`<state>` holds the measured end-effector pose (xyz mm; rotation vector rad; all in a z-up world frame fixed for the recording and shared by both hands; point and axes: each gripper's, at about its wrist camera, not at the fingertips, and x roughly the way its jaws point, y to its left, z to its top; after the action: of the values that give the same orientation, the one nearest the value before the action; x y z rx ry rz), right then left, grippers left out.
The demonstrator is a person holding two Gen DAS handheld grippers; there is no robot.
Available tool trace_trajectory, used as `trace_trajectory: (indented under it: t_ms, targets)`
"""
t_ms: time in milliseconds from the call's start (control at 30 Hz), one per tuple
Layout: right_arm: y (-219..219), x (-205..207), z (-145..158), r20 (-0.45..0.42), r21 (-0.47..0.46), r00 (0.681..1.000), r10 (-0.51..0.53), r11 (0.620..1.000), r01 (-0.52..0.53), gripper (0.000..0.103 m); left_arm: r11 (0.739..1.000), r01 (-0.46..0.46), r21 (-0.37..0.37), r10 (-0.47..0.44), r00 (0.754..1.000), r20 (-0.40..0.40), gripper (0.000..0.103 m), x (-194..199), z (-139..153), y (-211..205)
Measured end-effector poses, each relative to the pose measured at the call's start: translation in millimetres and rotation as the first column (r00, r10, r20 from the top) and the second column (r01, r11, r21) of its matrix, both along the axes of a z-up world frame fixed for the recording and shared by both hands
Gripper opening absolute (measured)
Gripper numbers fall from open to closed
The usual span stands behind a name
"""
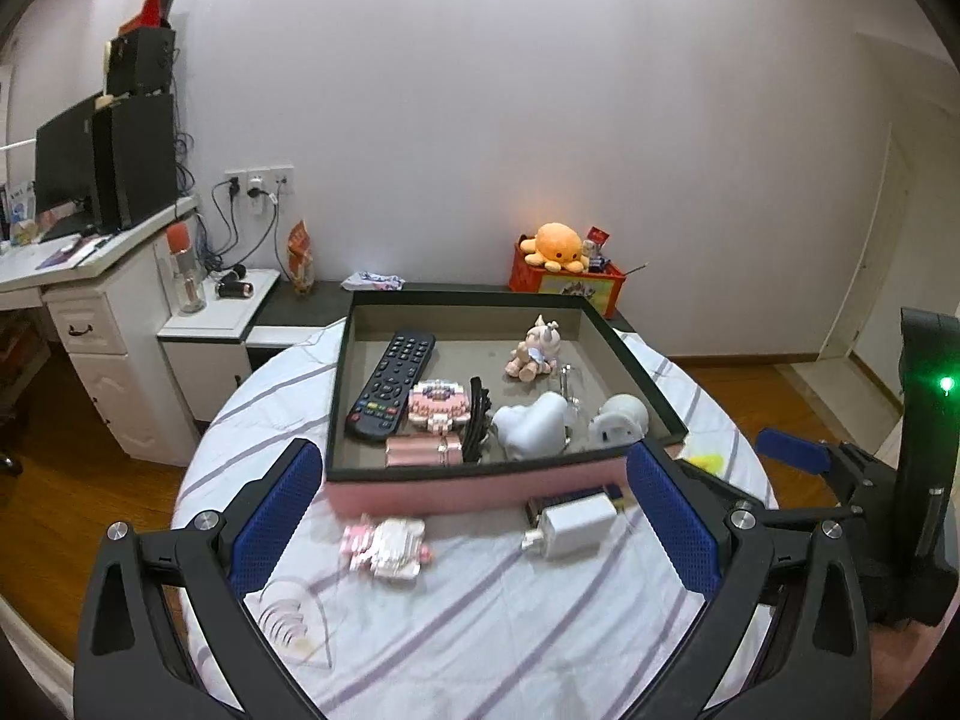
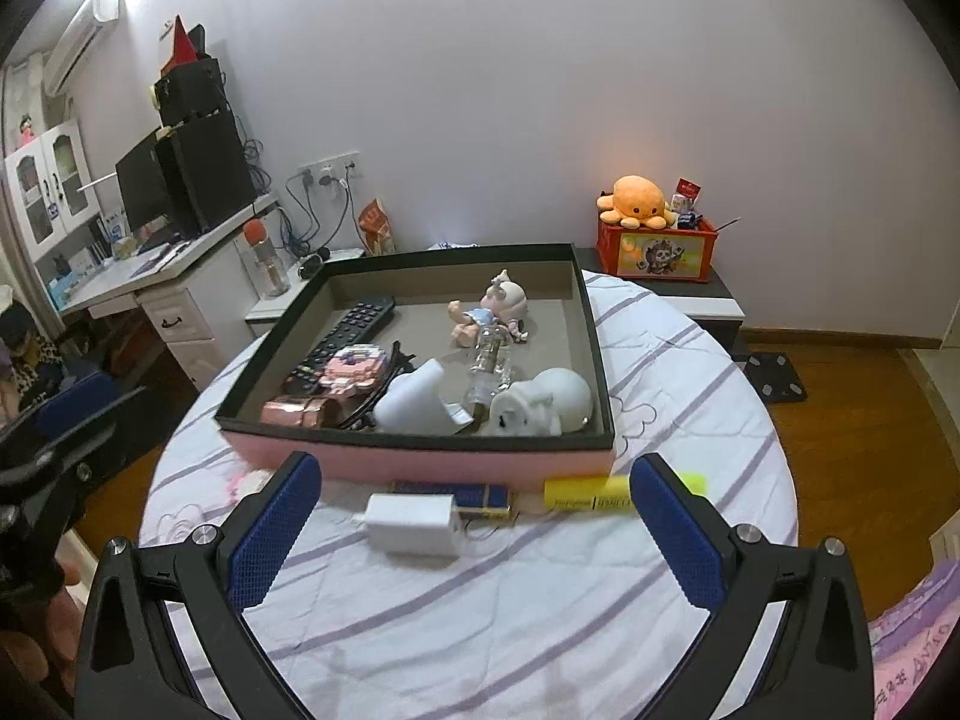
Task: Organize rigid objects
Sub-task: 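Withdraw both grippers from the box back over the table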
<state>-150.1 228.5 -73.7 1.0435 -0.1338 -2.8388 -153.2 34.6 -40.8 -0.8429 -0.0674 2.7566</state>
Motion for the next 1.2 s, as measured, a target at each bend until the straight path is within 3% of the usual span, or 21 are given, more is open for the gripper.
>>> trace_trajectory:
  t_ms: [200,467,1200]
  targets:
    - [6,30,0,-0.006,-0.012,1.000,-0.021,1.000,0.021,0.103,1.000,-0.020,-0.006,0.020,1.000,0.010,0.103,33,-8,-15]
    - [25,62,-21,0.046,-0.025,0.997,-0.060,0.998,0.061,0.103,0.999,-0.035,-0.004,0.035,0.997,0.074,0.103,58,-36,-28]
    - [18,68,-27,0.065,-0.034,0.997,-0.039,0.999,0.041,0.103,0.999,-0.037,-0.007,0.038,0.994,0.104,0.103,65,-46,-29]
